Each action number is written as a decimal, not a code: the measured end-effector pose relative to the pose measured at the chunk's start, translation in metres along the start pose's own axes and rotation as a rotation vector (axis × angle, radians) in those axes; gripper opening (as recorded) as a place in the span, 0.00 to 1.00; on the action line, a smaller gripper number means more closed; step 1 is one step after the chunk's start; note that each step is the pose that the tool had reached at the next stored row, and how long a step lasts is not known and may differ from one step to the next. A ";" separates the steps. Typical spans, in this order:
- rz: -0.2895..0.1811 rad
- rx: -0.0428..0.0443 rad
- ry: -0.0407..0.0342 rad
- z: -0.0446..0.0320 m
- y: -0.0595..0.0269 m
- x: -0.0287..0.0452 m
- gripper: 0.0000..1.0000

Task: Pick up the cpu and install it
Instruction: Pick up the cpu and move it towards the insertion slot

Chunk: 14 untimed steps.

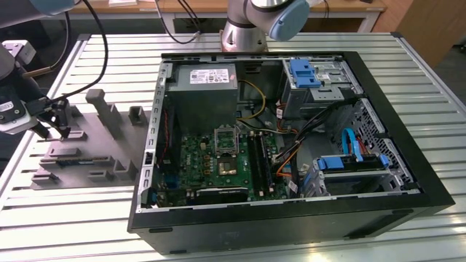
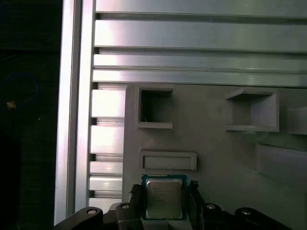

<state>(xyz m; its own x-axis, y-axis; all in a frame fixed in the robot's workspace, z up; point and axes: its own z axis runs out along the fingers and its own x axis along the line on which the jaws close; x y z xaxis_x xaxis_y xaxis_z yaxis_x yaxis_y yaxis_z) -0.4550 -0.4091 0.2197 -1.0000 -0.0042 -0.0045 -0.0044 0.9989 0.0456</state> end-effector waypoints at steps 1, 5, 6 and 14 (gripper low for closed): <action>0.000 0.0000 0.0000 0.0000 0.0000 0.0000 0.47; 0.000 -0.0001 -0.0001 -0.0008 0.0002 0.0000 0.47; 0.000 -0.0001 0.0000 -0.0010 0.0002 0.0000 0.47; 0.000 0.0000 0.0000 -0.0032 0.0003 0.0000 0.47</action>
<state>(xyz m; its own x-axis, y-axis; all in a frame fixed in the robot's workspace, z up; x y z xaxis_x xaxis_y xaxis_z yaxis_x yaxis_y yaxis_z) -0.4551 -0.4090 0.2228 -1.0000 -0.0041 -0.0045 -0.0043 0.9989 0.0456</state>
